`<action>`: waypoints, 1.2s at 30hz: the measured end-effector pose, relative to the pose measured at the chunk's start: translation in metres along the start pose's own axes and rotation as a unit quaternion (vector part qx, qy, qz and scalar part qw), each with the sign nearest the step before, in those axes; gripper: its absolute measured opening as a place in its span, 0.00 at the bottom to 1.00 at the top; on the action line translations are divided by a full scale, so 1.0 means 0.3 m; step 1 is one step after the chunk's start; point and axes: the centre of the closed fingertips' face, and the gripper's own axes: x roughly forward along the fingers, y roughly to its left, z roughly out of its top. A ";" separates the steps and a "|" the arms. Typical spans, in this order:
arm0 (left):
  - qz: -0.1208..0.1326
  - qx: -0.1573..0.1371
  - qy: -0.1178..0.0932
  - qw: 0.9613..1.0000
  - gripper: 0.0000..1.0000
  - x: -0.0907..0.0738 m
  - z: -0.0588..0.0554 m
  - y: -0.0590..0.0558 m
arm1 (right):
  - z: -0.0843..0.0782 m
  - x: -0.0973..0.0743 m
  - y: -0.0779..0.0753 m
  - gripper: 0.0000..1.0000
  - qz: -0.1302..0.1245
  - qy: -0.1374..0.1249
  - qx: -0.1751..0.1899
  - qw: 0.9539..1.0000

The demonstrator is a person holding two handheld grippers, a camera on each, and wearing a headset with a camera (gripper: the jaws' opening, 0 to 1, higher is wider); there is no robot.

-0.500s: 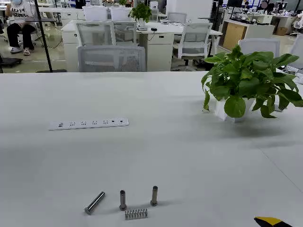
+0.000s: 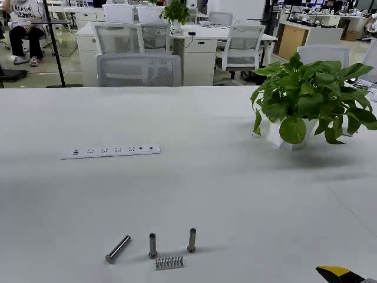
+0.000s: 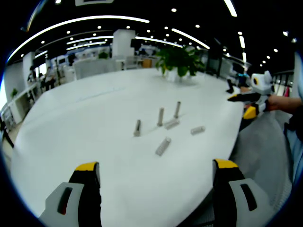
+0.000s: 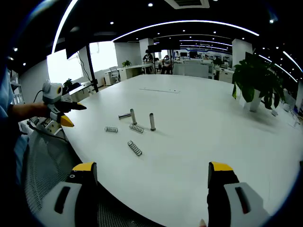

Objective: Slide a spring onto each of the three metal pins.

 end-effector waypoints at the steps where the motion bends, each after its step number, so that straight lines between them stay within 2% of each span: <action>1: 0.000 0.000 0.000 1.000 1.00 0.000 0.001 0.000 | 0.000 0.000 -0.001 0.99 0.000 0.001 -0.002 1.000; 6: 0.000 0.000 0.003 1.000 1.00 0.000 0.001 0.003 | 0.006 -0.004 -0.013 0.99 -0.004 -0.003 -0.006 1.000; 16: 0.002 -0.003 -0.002 1.000 1.00 0.005 0.024 0.009 | 0.018 -0.001 -0.009 0.99 -0.001 -0.009 -0.008 1.000; 18: 0.002 -0.003 -0.002 1.000 0.97 0.006 0.025 0.009 | 0.021 0.000 -0.009 0.99 -0.001 -0.011 -0.008 1.000; 27: 0.003 -0.008 0.011 1.000 0.96 0.025 0.014 0.022 | 0.027 0.008 0.002 0.99 0.006 -0.013 -0.015 1.000; 31: 0.007 -0.026 0.009 1.000 0.94 0.038 0.026 0.036 | 0.028 0.012 0.005 0.99 0.011 -0.013 -0.012 1.000; 36: 0.008 -0.027 0.018 0.999 0.88 0.058 0.056 0.059 | 0.024 0.020 0.010 0.99 0.017 -0.010 -0.010 1.000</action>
